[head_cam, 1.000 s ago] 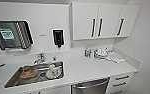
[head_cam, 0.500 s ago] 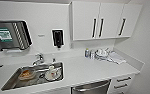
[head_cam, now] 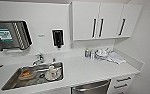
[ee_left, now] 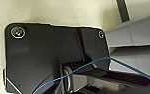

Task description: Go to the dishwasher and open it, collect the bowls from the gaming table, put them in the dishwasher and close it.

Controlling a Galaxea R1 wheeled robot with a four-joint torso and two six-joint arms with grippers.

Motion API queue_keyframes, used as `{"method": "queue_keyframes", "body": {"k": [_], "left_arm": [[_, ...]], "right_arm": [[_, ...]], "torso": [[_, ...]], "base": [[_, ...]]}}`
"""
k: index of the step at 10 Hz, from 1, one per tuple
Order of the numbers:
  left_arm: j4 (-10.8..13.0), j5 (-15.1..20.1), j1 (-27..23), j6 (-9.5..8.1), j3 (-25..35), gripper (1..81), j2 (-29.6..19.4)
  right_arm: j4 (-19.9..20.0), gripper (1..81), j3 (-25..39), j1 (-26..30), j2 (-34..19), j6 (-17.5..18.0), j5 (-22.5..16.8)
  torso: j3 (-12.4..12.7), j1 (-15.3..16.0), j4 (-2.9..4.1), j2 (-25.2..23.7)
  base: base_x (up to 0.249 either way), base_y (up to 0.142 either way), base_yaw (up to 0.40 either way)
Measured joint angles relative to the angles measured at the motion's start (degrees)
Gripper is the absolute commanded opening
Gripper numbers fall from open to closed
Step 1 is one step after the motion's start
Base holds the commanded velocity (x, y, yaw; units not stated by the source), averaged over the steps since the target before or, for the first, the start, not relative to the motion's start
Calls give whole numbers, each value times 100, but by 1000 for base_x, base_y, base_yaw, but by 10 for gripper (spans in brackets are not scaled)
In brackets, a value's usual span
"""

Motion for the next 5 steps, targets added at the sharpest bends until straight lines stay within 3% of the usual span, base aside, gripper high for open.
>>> {"method": "queue_keyframes", "body": {"k": [5], "left_arm": [[0,-667,-32,-1,1235,811,-1046]], "right_arm": [[44,811,1053,66,-713,110,-39]], "torso": [[0,0,0,-2]], "base": [[0,0,0]]}}
